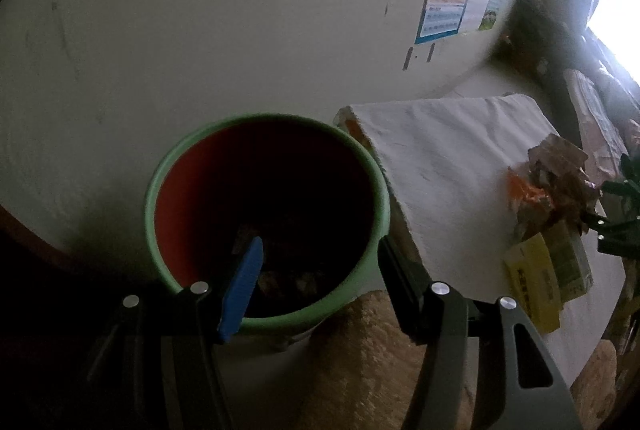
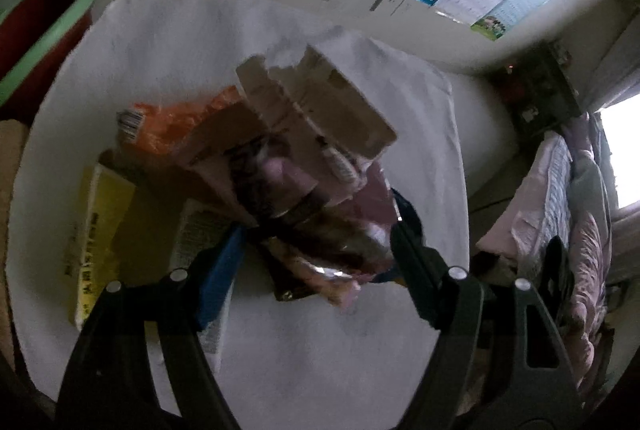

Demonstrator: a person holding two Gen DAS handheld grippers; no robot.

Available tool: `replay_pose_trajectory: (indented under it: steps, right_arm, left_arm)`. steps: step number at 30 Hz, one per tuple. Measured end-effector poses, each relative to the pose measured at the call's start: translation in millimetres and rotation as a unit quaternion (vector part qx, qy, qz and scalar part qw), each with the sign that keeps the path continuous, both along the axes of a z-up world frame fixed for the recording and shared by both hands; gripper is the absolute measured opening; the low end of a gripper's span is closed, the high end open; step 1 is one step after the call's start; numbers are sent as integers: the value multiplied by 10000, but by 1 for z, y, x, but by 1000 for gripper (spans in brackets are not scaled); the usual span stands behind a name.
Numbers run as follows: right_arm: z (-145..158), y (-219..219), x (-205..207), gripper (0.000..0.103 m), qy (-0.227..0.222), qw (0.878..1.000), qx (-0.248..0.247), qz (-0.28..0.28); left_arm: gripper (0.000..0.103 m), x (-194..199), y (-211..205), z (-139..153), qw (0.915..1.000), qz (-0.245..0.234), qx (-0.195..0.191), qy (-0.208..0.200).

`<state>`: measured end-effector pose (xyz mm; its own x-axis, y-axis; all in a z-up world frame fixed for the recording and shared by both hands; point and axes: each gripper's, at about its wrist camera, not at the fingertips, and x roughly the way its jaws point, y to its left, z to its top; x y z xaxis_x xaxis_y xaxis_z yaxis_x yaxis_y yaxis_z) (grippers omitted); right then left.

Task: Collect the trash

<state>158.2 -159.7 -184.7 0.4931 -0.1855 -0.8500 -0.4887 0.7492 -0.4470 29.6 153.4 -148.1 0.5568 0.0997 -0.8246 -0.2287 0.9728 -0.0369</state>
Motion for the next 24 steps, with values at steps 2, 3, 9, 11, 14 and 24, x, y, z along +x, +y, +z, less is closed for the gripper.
replay_pose_trajectory:
  steps: [2, 3, 9, 11, 14, 24]
  right_arm:
    - [-5, 0, -3, 67, 38, 10000, -70, 5]
    - [-7, 1, -2, 60, 40, 10000, -80, 14]
    - [-4, -8, -10, 20, 105, 9996, 260, -95]
    - [5, -13, -14, 17, 31, 9986, 503, -184]
    - [30, -25, -22, 13, -135, 9936, 1039, -427]
    - [63, -93, -108, 13, -372, 9284, 3139, -1952]
  left_arm:
    - [57, -1, -4, 1, 10000, -29, 14, 20]
    - [57, -1, -6, 1, 10000, -39, 17, 24]
    - [57, 0, -20, 3, 9998, -192, 94, 38]
    - [57, 1, -26, 3, 9995, -291, 118, 39]
    - [57, 4, -37, 2, 9990, -419, 109, 68]
    - [57, 47, -112, 6, 9889, -1469, -241, -24]
